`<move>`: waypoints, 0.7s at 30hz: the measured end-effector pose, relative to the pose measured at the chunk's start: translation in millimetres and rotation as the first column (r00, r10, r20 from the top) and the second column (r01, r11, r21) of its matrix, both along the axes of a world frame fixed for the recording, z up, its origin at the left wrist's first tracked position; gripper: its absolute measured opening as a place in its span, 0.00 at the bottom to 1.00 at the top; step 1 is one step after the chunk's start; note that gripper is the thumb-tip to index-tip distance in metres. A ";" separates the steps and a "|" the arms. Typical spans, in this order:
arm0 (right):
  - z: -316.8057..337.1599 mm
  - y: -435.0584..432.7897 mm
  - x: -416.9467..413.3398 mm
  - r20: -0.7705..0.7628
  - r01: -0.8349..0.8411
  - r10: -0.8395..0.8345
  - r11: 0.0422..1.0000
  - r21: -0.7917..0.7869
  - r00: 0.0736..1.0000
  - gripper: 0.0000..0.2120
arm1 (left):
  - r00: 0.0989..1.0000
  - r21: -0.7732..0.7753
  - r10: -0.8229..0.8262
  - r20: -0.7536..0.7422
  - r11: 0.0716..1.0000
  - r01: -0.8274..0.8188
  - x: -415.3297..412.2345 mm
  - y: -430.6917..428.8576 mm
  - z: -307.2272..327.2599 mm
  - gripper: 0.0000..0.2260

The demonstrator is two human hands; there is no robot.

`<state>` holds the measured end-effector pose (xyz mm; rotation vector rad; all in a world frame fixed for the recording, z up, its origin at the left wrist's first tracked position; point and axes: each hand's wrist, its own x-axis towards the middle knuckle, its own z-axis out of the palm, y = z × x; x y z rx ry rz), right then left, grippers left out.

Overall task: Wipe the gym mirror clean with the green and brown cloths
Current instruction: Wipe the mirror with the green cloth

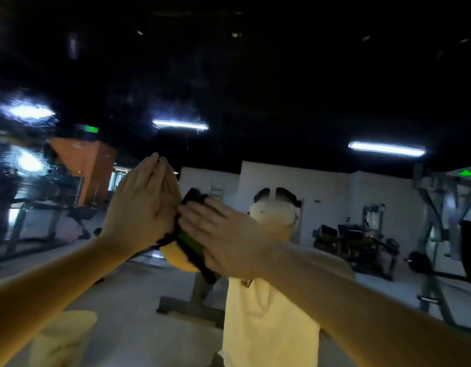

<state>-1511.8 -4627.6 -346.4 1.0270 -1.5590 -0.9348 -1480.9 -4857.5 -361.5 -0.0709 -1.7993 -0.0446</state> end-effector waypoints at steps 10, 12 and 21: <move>148.4 -30.3 -1.4 -0.070 -0.017 -0.059 0.635 -0.772 0.996 0.35 | 0.986 -0.159 0.091 0.142 0.985 -0.068 0.4 -28.0 3.6 0.42; 104.4 -66.0 -3.6 -0.092 -0.044 -0.006 0.841 -0.539 0.996 0.36 | 0.993 -0.172 0.054 0.102 0.984 -0.036 7.5 -23.9 2.2 0.39; 143.0 -12.4 0.0 -0.106 -0.039 -0.042 0.747 -0.664 0.994 0.34 | 0.985 -0.032 0.047 0.167 0.999 -0.042 4.0 -41.5 -5.3 0.43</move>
